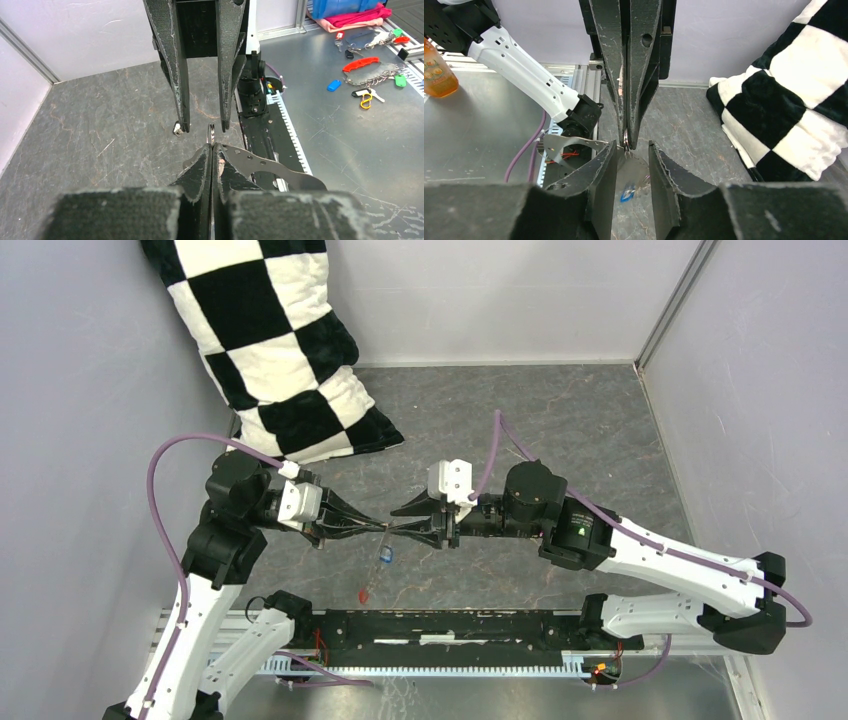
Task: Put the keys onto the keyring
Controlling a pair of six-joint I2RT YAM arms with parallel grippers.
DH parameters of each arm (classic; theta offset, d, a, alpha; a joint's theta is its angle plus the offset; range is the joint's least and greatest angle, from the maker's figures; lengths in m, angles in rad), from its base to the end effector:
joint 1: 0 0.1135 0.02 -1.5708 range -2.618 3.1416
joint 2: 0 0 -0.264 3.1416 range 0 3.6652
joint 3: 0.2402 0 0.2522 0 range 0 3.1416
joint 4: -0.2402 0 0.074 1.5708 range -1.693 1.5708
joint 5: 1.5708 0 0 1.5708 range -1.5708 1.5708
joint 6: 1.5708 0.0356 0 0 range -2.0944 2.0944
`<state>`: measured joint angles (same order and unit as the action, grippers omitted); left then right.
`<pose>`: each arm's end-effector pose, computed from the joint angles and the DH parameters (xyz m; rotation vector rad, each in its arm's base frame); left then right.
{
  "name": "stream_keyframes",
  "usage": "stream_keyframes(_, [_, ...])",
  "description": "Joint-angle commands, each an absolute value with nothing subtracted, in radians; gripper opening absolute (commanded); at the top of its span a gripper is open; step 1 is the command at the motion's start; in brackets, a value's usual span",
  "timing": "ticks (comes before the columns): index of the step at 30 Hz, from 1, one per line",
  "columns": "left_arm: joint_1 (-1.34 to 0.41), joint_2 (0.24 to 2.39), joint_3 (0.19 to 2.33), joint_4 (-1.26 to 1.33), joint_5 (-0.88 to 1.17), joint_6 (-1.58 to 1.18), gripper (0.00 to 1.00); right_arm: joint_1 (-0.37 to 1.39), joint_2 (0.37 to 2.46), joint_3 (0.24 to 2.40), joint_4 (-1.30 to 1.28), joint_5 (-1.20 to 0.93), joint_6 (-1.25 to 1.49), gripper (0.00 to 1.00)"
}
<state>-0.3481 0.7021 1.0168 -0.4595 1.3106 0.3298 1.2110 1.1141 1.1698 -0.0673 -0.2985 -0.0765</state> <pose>0.0964 -0.0716 0.4049 1.3827 1.0408 -1.1192 0.0792 0.2403 0.4227 -1.2076 1.1934 1.1049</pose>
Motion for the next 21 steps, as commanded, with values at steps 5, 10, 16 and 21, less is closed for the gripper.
stream_keyframes(5, [-0.344,0.693,1.031,-0.453,1.299,0.379,0.02,1.217,1.146,1.241,-0.087,-0.299,-0.086,0.33])
stream_keyframes(10, [-0.344,0.699,1.037,-0.493,1.293,0.411,0.02,1.222,1.182,1.295,-0.154,-0.279,-0.099,0.31])
stream_keyframes(16, [-0.344,0.695,1.035,-0.545,1.283,0.47,0.02,1.224,1.193,1.321,-0.176,-0.253,-0.103,0.22])
stream_keyframes(21, [-0.344,0.693,1.031,-0.546,1.284,0.469,0.02,1.227,1.212,1.341,-0.193,-0.255,-0.104,0.12])
